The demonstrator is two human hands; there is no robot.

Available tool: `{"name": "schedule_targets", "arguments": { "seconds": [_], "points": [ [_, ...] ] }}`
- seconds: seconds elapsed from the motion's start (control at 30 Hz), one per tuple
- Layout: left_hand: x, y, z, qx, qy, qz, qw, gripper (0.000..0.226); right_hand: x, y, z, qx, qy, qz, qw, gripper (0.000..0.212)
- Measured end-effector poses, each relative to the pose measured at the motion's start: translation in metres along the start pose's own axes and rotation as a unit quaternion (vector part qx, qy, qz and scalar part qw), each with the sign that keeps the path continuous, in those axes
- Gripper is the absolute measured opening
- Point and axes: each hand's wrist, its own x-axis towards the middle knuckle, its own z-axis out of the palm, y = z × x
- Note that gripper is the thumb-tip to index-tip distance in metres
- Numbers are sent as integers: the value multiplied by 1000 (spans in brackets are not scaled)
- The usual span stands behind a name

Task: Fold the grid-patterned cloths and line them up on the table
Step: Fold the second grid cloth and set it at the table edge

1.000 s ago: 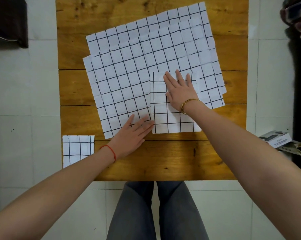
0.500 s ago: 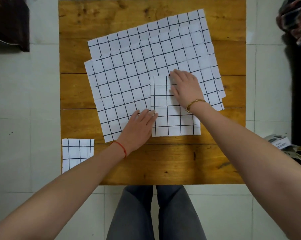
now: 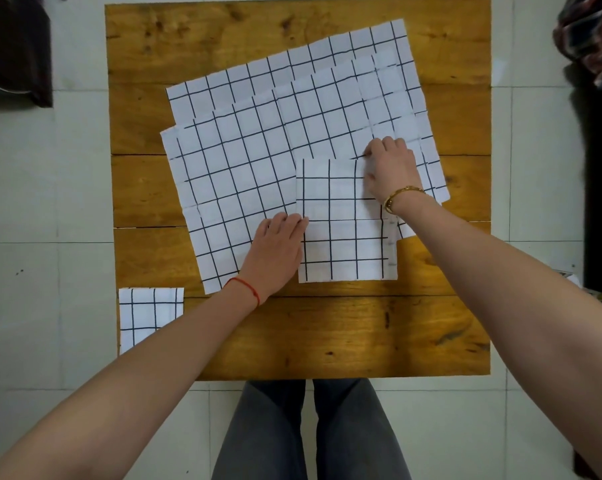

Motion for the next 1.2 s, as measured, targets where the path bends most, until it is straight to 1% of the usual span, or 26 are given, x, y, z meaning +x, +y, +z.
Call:
{"name": "schedule_targets", "arguments": {
  "seconds": [0.13, 0.27, 0.37, 0.43, 0.53, 0.7, 0.83, 0.93, 1.1, 1.2],
  "points": [
    [-1, -3, 0, -3, -1, 5, 1000, 46, 3, 2, -2, 11, 3, 12, 1000, 25],
    [-2, -2, -2, 8, -4, 5, 1000, 46, -7, 5, -8, 71, 59, -1, 996, 18],
    [-4, 0, -4, 18, -18, 1, 1000, 47, -22, 7, -13, 107, 106, -46, 988, 13],
    [-7, 1, -5, 21, -22, -8, 1000, 49, -36, 8, -16, 108, 130, -86, 982, 10],
    [-11, 3, -5, -3, -24, -17, 1000, 50, -61, 11, -16, 88, 152, -131, 976, 10],
    [-22, 0, -2, -18, -54, -23, 998, 52, -109, 18, -5, 39, 171, -191, 966, 14],
    [-27, 0, -2, -31, -67, -24, 997, 45, -142, 23, 18, 8, 151, -231, 961, 16],
    [-28, -1, 0, -26, -80, -26, 996, 47, -160, 24, 34, -16, 92, -244, 965, 21],
    [-33, -2, 6, -27, -76, -41, 996, 55, -176, 21, 50, -43, 13, -220, 974, 25],
    [-35, 0, 5, -32, -61, -67, 995, 59, -179, 18, 52, -49, -13, -217, 975, 21]
  ]
}}
